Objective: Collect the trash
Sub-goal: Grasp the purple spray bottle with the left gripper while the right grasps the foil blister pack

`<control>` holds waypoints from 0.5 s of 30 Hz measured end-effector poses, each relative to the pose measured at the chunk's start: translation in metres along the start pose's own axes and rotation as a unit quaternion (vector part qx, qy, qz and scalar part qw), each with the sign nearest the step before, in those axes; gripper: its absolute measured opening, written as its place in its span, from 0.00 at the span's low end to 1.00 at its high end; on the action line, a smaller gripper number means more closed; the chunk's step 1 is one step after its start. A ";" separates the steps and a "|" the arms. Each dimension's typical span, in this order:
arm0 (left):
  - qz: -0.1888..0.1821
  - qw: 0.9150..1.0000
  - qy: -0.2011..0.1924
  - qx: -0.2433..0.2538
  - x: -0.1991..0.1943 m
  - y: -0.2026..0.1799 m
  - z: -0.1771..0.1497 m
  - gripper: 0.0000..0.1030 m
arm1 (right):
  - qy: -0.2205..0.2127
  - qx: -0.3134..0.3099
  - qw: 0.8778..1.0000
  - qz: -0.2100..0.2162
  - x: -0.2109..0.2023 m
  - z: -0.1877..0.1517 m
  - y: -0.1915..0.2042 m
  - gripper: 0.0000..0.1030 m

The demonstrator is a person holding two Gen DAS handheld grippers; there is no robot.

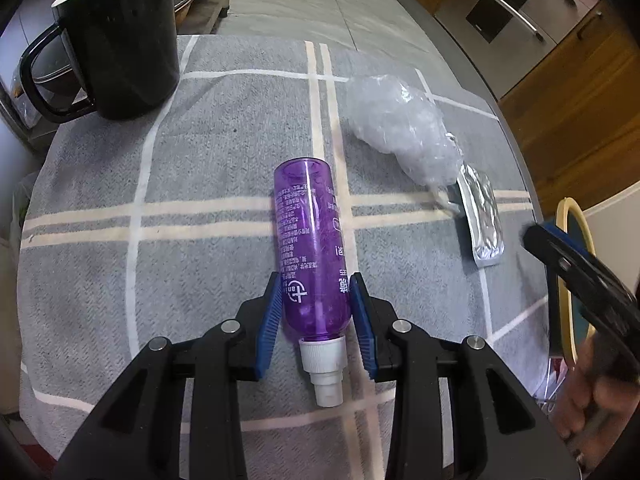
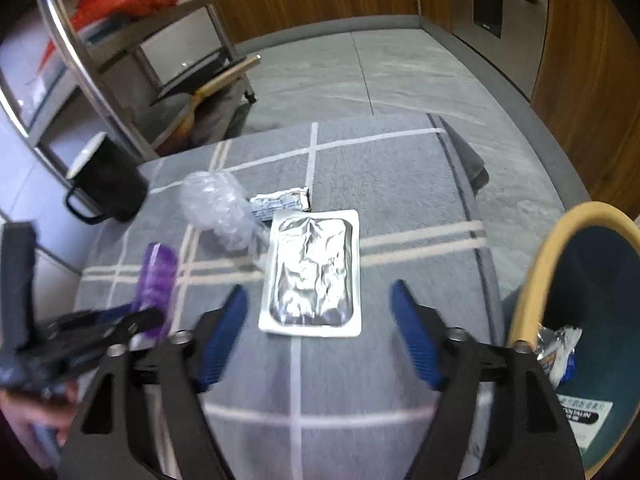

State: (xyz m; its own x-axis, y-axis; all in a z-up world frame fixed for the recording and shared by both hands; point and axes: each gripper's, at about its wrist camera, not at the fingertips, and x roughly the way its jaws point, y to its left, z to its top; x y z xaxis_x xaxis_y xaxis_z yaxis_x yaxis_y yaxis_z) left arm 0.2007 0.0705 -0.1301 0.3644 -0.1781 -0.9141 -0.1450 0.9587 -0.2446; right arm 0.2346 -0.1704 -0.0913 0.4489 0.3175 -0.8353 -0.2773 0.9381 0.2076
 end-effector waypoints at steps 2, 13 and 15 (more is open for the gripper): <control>-0.002 1.000 0.001 0.001 0.001 0.001 0.001 0.33 | 0.007 -0.001 1.000 -0.003 0.010 0.002 0.003 0.78; 0.017 1.000 -0.007 0.025 0.007 -0.009 0.004 0.32 | 0.017 -0.062 0.996 -0.070 0.044 -0.008 0.023 0.87; 0.020 0.999 -0.008 0.028 0.007 -0.011 0.003 0.32 | 0.009 -0.070 0.995 -0.070 0.042 -0.011 0.024 0.81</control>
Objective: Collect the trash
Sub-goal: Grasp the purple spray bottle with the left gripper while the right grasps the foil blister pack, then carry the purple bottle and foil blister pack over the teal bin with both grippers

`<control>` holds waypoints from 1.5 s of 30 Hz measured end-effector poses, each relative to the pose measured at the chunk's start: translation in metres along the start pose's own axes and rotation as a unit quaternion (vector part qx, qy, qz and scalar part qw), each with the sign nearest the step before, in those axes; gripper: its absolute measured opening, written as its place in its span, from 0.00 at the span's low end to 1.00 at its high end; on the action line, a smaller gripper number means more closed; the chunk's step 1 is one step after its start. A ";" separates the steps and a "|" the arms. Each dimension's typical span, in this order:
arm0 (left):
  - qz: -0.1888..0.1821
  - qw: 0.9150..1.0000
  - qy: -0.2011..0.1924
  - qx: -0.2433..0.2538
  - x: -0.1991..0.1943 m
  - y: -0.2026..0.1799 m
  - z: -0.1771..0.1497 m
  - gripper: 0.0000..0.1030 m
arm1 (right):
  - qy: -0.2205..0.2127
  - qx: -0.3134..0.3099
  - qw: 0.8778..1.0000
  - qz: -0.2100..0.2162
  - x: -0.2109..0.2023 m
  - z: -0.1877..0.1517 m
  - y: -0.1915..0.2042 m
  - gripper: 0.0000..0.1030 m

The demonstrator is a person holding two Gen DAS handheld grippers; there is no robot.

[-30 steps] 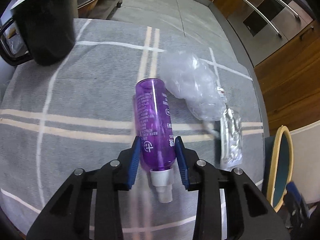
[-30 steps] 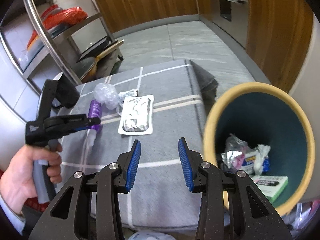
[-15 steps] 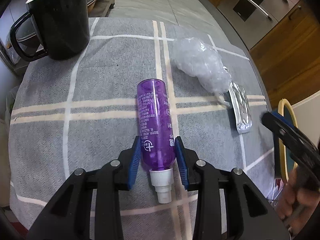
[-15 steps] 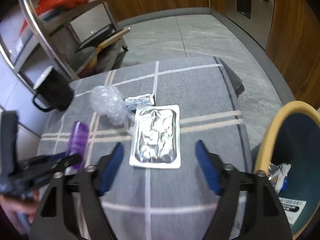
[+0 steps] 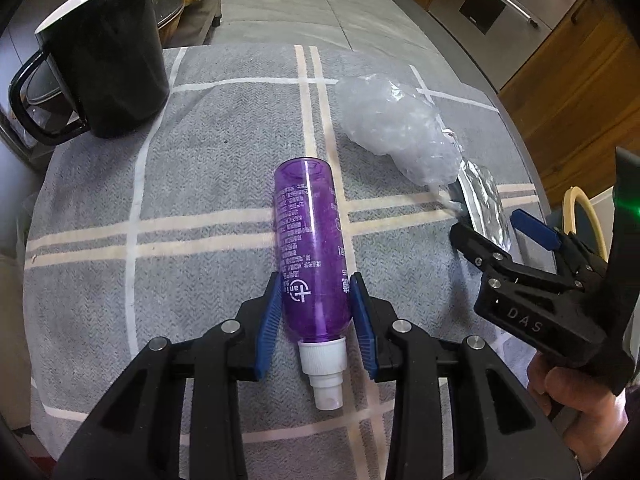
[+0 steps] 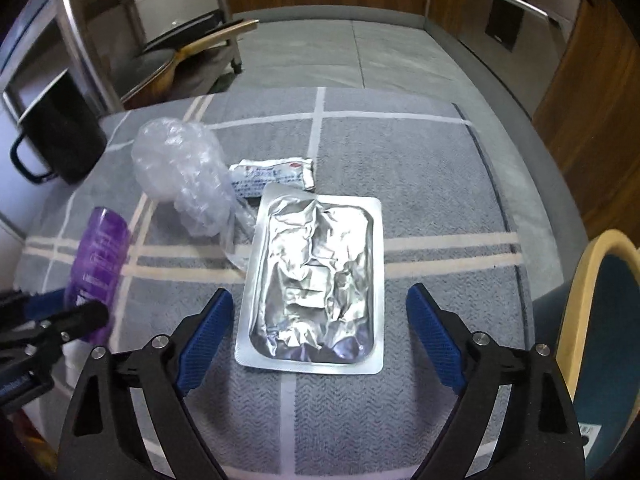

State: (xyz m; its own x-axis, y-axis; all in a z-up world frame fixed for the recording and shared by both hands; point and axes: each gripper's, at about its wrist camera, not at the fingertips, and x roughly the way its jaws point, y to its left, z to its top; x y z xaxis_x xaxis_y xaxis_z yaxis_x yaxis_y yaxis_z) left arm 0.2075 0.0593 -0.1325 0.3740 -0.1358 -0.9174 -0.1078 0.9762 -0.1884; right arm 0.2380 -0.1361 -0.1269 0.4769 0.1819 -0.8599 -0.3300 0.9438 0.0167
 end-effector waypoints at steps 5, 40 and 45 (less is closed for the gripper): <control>-0.001 1.000 -0.007 -0.002 -0.007 -0.003 -0.003 0.32 | 0.002 -0.001 1.000 0.023 -0.007 -0.006 -0.005 0.67; -0.089 0.989 -0.079 0.083 -0.111 -0.105 -0.026 0.31 | -0.107 0.069 0.990 0.060 -0.208 -0.073 -0.096 0.67; -0.105 0.986 -0.083 0.102 -0.116 -0.125 -0.032 0.31 | -0.119 0.084 0.988 0.050 -0.218 -0.082 -0.113 0.67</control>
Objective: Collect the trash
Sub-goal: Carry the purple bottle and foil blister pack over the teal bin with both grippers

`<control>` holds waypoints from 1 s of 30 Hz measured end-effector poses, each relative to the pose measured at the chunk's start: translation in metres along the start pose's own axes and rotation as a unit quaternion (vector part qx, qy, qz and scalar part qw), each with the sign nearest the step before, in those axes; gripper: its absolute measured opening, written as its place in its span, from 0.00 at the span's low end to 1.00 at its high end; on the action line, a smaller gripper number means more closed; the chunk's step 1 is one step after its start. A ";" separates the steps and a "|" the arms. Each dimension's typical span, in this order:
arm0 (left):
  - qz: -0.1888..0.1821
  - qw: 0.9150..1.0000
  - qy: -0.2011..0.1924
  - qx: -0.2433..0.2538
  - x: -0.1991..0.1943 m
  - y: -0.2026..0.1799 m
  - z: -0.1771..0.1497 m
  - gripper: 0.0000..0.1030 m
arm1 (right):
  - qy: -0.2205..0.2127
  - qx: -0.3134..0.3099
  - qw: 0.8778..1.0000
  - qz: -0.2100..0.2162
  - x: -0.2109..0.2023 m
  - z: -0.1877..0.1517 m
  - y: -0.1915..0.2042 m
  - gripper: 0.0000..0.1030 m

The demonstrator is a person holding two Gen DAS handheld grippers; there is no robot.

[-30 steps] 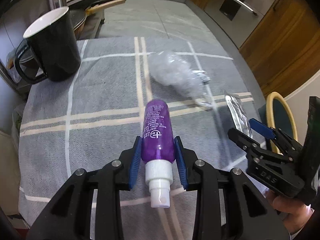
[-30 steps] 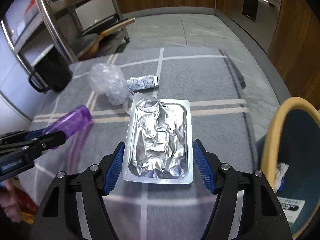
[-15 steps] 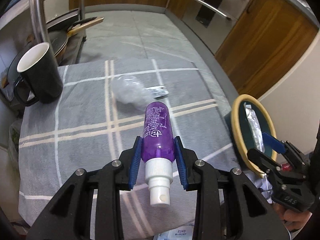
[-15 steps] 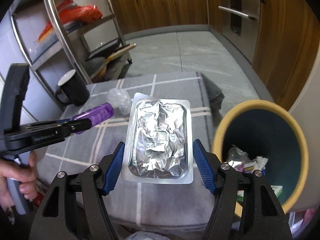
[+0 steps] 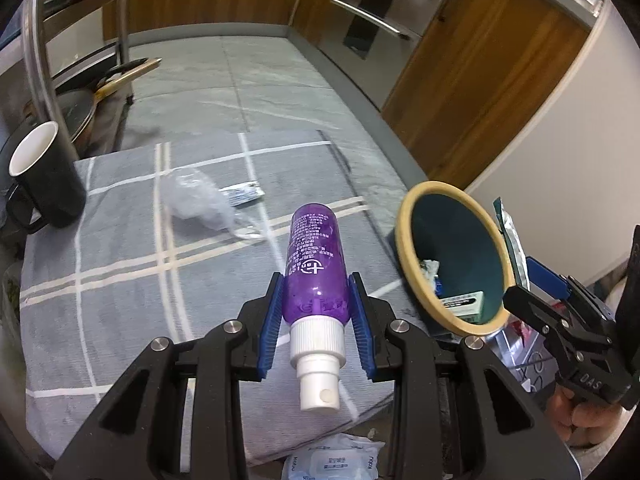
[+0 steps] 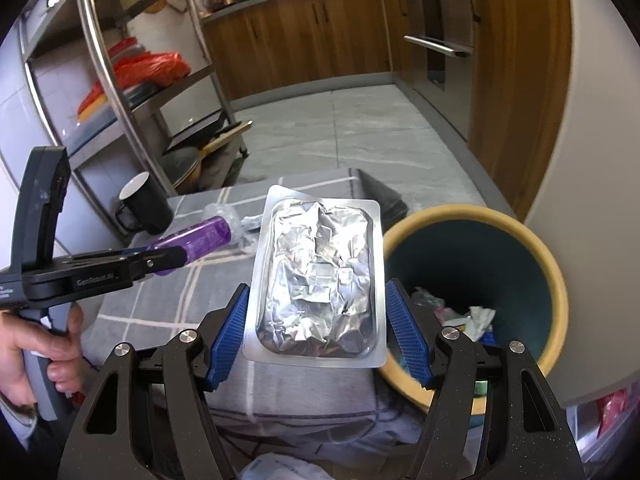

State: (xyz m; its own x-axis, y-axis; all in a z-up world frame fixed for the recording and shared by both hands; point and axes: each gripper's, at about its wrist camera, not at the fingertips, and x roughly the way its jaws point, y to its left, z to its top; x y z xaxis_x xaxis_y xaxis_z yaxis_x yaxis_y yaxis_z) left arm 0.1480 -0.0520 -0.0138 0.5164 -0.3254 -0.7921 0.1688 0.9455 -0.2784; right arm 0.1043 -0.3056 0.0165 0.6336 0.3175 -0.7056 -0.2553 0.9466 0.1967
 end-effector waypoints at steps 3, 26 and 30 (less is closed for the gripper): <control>-0.009 1.000 0.000 0.011 0.003 -0.013 0.000 0.31 | -0.006 0.006 1.000 -0.013 -0.005 -0.004 -0.013 0.67; -0.080 0.990 0.051 0.103 0.080 -0.147 0.012 0.31 | -0.022 0.096 0.992 -0.083 -0.039 -0.034 -0.114 0.67; -0.082 0.988 0.070 0.114 0.105 -0.165 0.013 0.31 | -0.021 0.109 0.990 -0.088 -0.040 -0.038 -0.124 0.67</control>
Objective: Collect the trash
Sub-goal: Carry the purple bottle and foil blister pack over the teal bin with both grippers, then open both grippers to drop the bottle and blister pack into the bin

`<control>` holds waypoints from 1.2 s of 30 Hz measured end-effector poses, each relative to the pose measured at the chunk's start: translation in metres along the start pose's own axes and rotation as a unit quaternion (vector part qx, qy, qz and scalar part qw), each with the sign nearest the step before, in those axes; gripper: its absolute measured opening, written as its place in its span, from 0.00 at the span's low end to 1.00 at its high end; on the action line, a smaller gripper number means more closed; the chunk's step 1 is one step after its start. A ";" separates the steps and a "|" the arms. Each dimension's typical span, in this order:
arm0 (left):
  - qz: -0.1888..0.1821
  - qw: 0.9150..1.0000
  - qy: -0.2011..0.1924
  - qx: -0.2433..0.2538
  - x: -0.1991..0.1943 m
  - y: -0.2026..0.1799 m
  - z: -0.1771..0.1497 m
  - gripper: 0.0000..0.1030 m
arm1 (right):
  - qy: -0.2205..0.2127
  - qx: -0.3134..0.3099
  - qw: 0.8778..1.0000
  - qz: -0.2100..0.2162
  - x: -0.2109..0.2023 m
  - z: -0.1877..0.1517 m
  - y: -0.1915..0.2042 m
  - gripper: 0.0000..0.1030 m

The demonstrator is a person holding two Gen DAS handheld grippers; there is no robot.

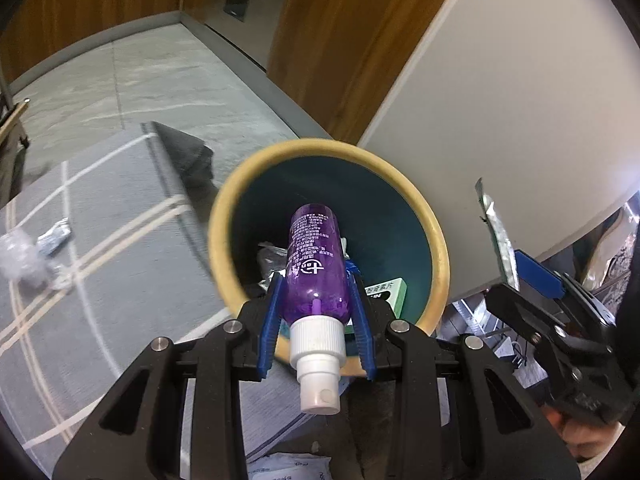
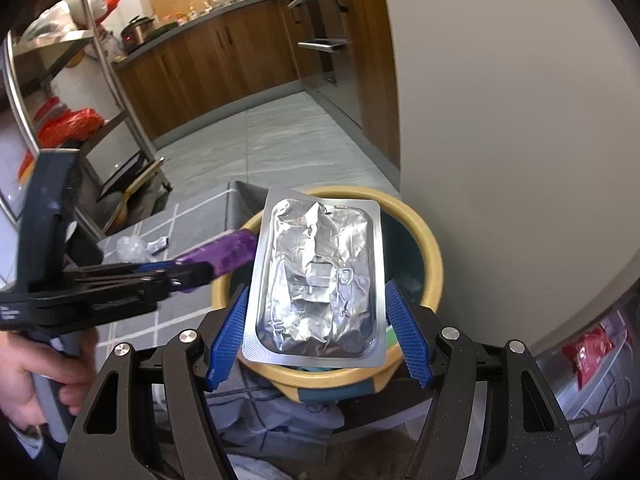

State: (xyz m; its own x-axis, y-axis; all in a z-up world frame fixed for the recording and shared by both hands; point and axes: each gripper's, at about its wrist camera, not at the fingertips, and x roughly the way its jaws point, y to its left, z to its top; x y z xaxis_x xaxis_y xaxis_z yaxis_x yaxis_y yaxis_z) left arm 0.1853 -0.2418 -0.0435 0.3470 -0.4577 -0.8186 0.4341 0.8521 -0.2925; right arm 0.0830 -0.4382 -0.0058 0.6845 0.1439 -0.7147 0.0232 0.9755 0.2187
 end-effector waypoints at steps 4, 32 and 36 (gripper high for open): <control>-0.004 1.000 0.019 0.002 0.021 -0.007 0.001 0.31 | 0.009 0.019 1.000 -0.002 0.005 -0.001 -0.010 0.67; 0.029 0.996 -0.048 -0.064 -0.051 0.071 -0.011 0.53 | 0.049 0.000 0.999 -0.020 0.050 0.003 0.012 0.75; 0.036 0.995 -0.055 -0.073 -0.061 0.083 -0.017 0.53 | 0.045 -0.004 0.999 -0.013 0.048 0.004 0.019 0.75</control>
State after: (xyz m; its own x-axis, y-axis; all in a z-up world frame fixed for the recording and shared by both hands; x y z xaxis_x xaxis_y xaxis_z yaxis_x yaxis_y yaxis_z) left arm 0.1863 -0.1386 -0.0258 0.4654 -0.4127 -0.7830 0.2817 0.9077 -0.3110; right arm 0.1189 -0.4139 -0.0332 0.6156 0.1319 -0.7769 0.0347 0.9804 0.1939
